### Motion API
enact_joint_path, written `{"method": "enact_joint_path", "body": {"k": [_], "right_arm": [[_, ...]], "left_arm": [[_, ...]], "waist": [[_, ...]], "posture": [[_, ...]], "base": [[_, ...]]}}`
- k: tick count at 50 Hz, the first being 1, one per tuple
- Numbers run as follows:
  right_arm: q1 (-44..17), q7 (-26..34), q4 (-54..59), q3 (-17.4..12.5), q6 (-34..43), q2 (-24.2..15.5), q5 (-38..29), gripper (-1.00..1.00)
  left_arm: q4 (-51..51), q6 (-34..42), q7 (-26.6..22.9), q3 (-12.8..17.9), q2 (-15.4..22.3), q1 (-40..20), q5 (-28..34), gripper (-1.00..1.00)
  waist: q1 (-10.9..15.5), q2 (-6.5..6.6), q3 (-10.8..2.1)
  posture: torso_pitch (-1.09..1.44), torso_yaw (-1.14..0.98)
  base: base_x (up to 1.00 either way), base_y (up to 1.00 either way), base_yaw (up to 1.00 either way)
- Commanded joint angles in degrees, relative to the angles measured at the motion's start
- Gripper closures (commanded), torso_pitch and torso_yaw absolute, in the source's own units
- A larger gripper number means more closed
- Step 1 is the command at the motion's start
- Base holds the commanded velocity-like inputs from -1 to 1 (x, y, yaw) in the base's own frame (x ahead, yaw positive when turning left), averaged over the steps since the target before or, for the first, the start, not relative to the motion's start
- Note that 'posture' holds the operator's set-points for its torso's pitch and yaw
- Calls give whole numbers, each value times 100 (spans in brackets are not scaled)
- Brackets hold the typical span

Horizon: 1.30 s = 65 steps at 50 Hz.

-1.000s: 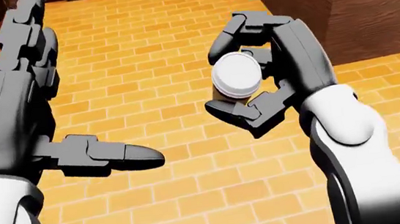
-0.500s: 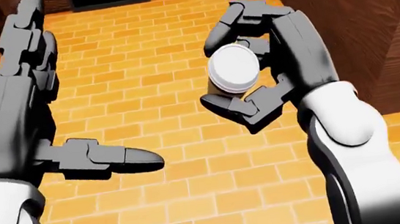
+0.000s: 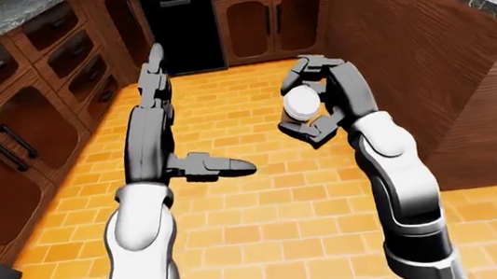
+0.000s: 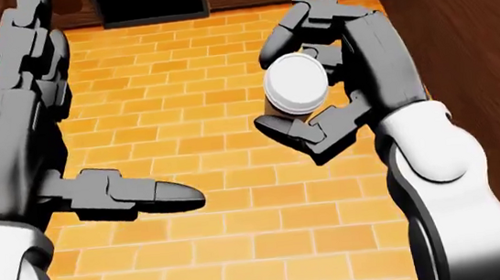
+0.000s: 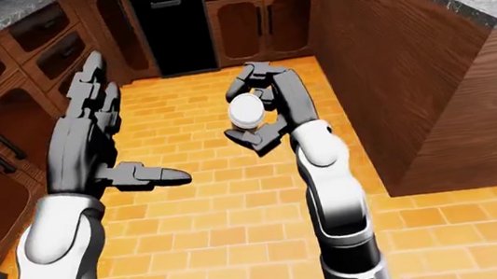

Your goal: Move the drinks to the dining counter.

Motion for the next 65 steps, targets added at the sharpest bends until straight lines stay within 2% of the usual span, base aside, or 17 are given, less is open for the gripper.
{"method": "enact_joint_path", "body": {"k": [1,7,12,14,22,26,27,28,36,40,43,50,53,55,56,60,65], "right_arm": [[-192,-41,-273,-90,-235,-57,16,100],[-186,-57,-322,-125,-194,-76,66,100],[-169,-76,-387,-127,-147,-85,92,100],[-176,-78,-405,-128,-138,-94,101,100],[-198,-73,-473,-89,-72,-89,69,100],[-193,-81,-413,-96,-106,-80,57,100],[-187,-82,-404,-98,-125,-73,64,100],[-179,-81,-403,-95,-140,-68,71,100],[-150,-87,-362,-115,-198,-72,98,100],[-145,-74,-403,-123,-173,-90,112,100],[-135,-73,-440,-117,-153,-95,108,100],[-138,-76,-417,-117,-159,-80,122,100],[-118,-87,-387,-125,-203,-73,154,100],[-93,-104,-300,-114,-291,-63,159,100],[-100,-106,-310,-116,-276,-63,164,100],[-75,-97,-329,-94,-271,-61,166,100],[-58,-9,-402,-72,-221,-51,135,100]], "left_arm": [[-136,-145,38,0,-1,-140,11,-100],[-69,-183,53,-18,-3,-157,25,-100],[-146,-87,38,-51,-8,-186,70,-100],[-176,-47,29,-52,-12,-202,83,-100],[-239,9,7,-49,-15,-219,103,-100],[-206,-32,18,-45,-18,-194,95,-100],[-214,-26,15,-36,-20,-193,89,-100],[-204,-49,20,-37,-16,-181,89,-100],[-193,-85,38,-71,-31,-145,103,-100],[-226,-44,29,-98,-42,-171,137,-100],[-251,-10,19,-112,-46,-186,163,-100],[-221,-52,10,-95,-58,-180,167,-100],[-196,-107,18,-88,-63,-146,156,-100],[-167,-145,23,-77,-65,-113,139,-100],[-169,-141,24,-79,-61,-115,143,-100],[-170,-161,33,-81,-55,-96,143,-100],[-176,-143,30,-61,-54,-114,129,-100]], "waist": [[-21,-54,-224],[63,7,-370],[-70,-588,-491],[-111,-546,-262],[-179,-197,-277],[-159,341,-421],[-150,60,-277],[-168,200,-159],[0,-30,-228],[8,-509,-349],[-52,-526,-158],[-188,-274,-194],[-213,-39,-262],[-186,337,-389],[-164,88,-274],[-145,224,-293],[-107,-31,-121]], "posture": [[0,0],[0,0],[0,0],[0,0],[0,0],[0,0],[0,0],[0,0],[0,0],[0,0],[0,0],[0,0],[0,0],[0,0],[0,0],[0,0],[0,0]], "base": [[27,2,0],[31,1,0],[33,0,0],[34,0,0],[29,0,0],[34,0,0],[44,0,0],[44,0,0],[44,0,0],[44,0,0],[43,0,0],[40,0,0],[36,0,0],[36,0,0],[36,0,0],[24,0,0],[0,0,0]]}}
